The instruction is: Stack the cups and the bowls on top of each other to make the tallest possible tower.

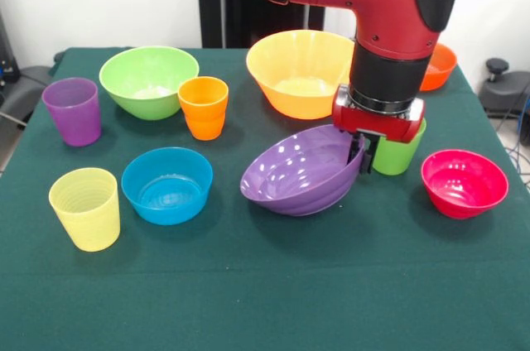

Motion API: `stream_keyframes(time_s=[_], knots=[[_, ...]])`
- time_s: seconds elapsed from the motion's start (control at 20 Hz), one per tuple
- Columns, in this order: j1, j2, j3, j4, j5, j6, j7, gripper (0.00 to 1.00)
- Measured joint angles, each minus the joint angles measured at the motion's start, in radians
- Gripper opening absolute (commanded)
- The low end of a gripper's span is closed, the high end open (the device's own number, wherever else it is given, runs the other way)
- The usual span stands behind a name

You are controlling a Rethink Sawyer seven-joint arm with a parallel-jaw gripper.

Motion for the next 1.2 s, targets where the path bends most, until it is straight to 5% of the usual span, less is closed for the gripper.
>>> stream_keyframes(time_s=[1.2], knots=[[-0.005,-0.022,0.025,0.028,-0.056,-0.002,0.0,0.0]])
